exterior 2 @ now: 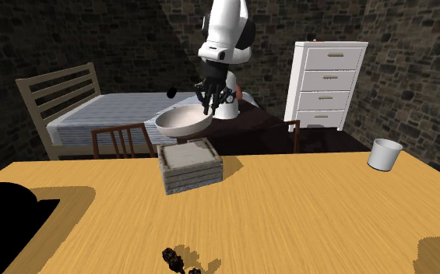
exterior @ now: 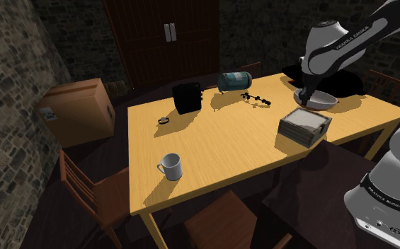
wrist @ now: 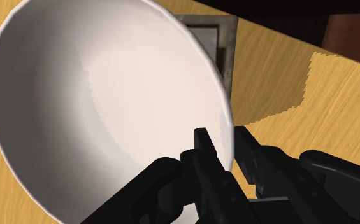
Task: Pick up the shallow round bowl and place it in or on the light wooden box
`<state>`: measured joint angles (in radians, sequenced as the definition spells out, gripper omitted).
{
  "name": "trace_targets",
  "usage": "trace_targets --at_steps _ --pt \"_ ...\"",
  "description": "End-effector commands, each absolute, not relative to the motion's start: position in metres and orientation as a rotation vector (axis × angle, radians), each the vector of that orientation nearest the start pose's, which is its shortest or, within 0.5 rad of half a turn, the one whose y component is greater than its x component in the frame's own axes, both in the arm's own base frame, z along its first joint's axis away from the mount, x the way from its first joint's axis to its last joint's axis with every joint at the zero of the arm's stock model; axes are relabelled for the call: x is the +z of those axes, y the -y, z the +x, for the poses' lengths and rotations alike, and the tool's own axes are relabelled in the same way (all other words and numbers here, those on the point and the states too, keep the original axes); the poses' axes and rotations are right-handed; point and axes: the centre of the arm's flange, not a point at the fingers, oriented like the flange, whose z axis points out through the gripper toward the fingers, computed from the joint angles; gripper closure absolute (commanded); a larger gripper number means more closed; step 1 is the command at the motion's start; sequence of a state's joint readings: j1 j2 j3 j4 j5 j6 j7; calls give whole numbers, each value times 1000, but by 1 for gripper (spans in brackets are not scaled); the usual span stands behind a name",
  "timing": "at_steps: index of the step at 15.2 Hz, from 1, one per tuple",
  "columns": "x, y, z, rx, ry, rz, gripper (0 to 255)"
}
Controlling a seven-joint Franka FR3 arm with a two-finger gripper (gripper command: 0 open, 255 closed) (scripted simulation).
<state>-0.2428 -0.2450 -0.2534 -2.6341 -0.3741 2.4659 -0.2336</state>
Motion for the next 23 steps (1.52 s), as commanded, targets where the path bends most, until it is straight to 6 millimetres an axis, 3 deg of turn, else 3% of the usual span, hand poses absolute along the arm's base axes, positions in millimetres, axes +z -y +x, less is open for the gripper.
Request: trace_targets --at_steps 1,17,23 --pt "327 198 366 -14 46 -3340 255" --pt "241 198 366 -14 46 -3340 255" --pt "241 198 366 -14 46 -3340 255"
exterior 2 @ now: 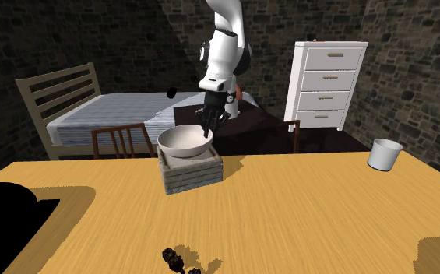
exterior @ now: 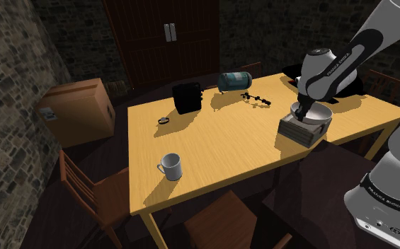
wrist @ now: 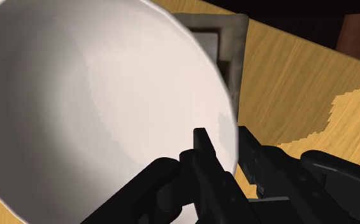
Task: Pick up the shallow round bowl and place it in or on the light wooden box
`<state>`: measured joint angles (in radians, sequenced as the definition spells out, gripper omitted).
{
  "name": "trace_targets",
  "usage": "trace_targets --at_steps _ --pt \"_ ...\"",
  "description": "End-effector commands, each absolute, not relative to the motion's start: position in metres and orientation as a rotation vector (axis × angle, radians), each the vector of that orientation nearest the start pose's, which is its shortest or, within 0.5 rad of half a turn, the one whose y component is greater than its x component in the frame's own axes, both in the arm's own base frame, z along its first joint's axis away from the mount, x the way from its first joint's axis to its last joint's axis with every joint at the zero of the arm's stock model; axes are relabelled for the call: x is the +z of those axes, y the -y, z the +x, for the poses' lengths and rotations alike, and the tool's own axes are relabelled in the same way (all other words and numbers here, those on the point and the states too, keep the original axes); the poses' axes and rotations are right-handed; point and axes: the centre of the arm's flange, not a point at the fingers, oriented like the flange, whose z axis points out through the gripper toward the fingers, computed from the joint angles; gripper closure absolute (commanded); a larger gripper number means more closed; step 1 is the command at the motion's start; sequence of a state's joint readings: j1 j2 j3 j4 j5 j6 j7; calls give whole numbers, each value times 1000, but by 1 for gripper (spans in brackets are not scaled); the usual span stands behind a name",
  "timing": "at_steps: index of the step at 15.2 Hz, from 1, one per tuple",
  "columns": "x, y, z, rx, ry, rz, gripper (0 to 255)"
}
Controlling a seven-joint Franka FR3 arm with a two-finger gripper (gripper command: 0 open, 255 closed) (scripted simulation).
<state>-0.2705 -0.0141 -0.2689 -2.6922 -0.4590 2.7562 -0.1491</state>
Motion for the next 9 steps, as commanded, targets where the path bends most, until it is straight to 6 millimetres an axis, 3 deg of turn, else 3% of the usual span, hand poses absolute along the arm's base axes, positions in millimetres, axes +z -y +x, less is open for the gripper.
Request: trace_targets --at_steps 1,2,3,8,9 --pt "241 198 366 -14 46 -3340 255" --pt "241 198 366 -14 46 -3340 255" --pt "241 198 366 -14 46 -3340 0" --pt "241 198 366 -14 46 -3340 0" --pt "254 195 366 -14 46 -3340 0"
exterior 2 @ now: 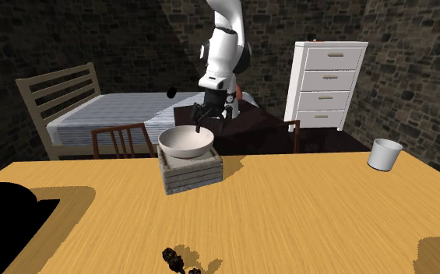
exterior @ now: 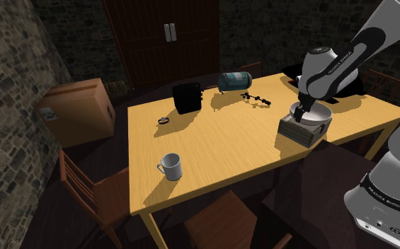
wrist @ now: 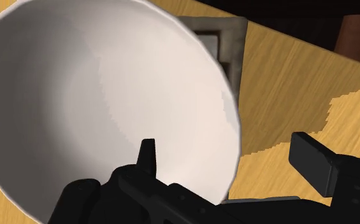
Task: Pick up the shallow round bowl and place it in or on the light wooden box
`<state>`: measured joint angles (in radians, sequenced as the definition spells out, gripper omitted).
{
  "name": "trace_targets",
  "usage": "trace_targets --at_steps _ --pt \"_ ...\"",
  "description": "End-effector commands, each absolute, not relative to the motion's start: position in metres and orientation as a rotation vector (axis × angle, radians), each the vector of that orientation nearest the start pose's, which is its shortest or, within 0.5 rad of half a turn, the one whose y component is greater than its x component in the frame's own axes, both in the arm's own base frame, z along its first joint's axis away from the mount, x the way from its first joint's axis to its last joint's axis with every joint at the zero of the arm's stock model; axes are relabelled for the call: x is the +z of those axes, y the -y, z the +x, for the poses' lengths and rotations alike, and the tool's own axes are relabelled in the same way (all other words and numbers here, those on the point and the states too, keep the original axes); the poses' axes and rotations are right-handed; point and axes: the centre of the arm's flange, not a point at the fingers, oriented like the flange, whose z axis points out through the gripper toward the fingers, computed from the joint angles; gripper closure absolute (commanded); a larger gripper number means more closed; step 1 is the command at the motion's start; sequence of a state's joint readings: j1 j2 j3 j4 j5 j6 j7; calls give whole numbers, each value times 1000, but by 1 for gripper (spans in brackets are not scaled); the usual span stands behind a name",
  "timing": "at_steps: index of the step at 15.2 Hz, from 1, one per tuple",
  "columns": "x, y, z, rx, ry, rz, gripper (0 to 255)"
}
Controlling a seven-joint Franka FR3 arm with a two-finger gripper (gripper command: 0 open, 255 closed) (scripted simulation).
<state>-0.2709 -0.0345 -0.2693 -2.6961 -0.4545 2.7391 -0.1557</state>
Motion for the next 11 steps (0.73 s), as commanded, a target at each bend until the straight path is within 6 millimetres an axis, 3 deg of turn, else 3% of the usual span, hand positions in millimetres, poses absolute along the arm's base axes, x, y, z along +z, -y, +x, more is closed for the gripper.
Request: trace_targets --at_steps 1,3,11 --pt "267 193 365 -14 46 -3340 0" --pt "290 188 365 -14 46 -3340 0" --pt "290 188 365 -14 46 -3340 0"
